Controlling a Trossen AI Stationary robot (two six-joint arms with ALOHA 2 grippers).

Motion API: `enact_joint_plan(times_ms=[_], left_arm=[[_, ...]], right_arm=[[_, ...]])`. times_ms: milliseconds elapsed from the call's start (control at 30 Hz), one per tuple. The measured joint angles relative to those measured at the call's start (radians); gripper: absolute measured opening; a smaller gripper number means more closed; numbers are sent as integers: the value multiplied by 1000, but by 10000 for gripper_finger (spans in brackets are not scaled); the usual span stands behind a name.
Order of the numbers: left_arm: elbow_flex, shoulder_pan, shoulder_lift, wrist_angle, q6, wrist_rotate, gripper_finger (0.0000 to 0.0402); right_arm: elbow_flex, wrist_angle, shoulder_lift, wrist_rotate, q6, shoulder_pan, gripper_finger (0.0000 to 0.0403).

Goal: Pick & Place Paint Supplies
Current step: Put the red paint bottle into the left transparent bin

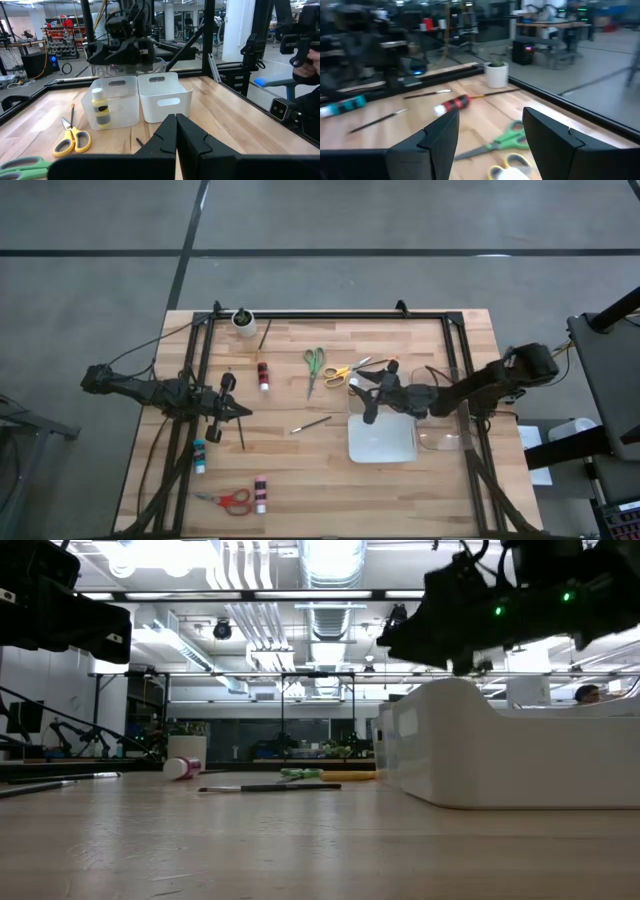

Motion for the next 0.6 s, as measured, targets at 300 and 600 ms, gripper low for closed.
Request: enact_joint_plan(times_ms=[300,600], left_arm=[[0,0,0,0,0,0,3],[0,0,8,0,0,0,3]], right_arm=[[304,-824,-195,-194,146,-67,217],[641,-1178,-64,-337,-49,-100,217]])
